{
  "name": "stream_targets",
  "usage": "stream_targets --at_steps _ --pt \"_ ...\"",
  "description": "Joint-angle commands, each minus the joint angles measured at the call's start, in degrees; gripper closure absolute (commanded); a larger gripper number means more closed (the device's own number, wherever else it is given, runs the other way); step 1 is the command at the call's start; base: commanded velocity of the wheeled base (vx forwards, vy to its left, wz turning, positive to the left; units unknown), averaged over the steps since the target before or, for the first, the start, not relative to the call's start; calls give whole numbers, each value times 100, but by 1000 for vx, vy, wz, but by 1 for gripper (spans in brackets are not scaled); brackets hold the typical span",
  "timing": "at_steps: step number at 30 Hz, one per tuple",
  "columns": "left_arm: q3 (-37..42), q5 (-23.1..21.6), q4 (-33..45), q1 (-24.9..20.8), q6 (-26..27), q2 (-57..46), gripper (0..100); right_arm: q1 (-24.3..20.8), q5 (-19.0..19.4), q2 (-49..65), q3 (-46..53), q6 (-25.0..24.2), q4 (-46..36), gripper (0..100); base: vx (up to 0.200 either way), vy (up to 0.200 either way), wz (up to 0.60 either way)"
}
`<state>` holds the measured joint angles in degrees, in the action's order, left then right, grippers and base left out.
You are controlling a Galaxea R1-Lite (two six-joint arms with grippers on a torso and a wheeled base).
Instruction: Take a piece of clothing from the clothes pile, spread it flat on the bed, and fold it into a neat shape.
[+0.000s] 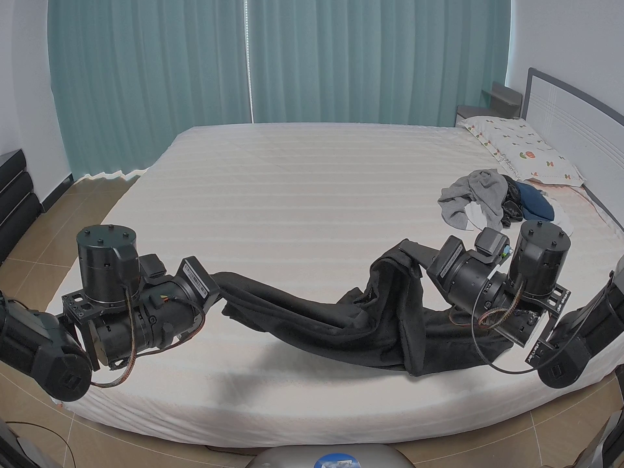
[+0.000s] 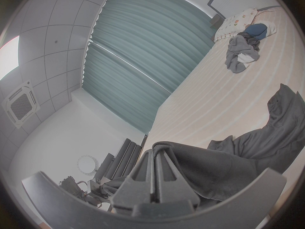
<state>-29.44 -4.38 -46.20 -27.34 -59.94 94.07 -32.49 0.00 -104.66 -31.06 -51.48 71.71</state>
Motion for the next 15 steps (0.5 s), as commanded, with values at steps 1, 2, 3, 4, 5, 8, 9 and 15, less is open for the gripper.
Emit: stream_targets --at_steps 1,2,3,4,5,8,9,15 --pt "96 16 -3 -34 70 -100 100 6 0 262 153 33 -7 100 0 0 0" --pt "105 16 -3 -34 70 -100 100 6 -9 288 179 50 -16 100 0 0 0" --pt "105 25 -3 -34 70 -109 100 6 -9 358 267 94 -7 100 0 0 0" --pt "114 25 -3 -34 70 -109 100 6 -9 393 302 103 -7 100 0 0 0" --pt "132 33 -3 -43 70 -117 100 6 -9 481 373 138 -7 100 0 0 0" --pt "184 42 6 -61 70 -153 100 -3 -9 648 487 147 -7 100 -200 0 0" --pt "184 42 6 -61 70 -153 100 -3 -9 648 487 147 -7 100 -200 0 0" --pt "589 130 6 -315 88 -592 100 -65 -220 1290 1129 376 -25 100 -200 0 0"
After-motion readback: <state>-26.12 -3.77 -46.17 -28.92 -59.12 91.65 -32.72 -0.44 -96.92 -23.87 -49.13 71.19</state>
